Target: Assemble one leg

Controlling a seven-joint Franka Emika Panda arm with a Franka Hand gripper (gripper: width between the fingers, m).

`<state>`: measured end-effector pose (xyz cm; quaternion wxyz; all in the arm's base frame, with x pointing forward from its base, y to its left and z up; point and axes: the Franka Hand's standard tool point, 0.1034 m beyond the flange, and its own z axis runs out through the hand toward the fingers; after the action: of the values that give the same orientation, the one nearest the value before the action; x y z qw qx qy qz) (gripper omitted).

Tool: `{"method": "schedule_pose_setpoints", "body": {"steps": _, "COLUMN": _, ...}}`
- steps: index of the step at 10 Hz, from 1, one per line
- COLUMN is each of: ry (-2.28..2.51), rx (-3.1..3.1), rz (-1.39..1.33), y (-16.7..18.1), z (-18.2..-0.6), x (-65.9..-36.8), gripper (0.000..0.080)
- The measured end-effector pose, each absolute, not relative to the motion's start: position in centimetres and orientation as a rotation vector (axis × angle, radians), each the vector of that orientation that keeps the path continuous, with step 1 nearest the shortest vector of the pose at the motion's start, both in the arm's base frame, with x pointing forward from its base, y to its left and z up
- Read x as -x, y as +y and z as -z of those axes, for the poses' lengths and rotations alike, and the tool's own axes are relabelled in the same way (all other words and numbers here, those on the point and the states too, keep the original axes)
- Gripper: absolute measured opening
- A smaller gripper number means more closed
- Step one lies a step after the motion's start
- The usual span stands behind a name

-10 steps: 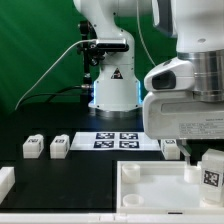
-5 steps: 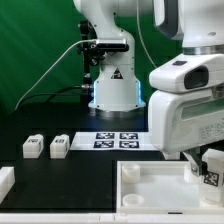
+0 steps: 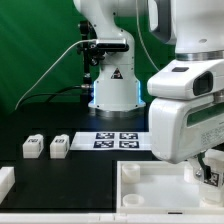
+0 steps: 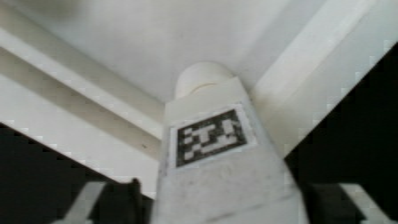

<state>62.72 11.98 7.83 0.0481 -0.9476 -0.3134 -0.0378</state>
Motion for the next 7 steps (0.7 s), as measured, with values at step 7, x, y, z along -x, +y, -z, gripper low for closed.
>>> {"method": "schedule_pose_setpoints", "body": {"steps": 7, "ry": 0.089, "rx": 3.034, "rz": 0.080, "y": 11.5, "z": -7.8, "x": -64.0, "gripper": 0.0291}}
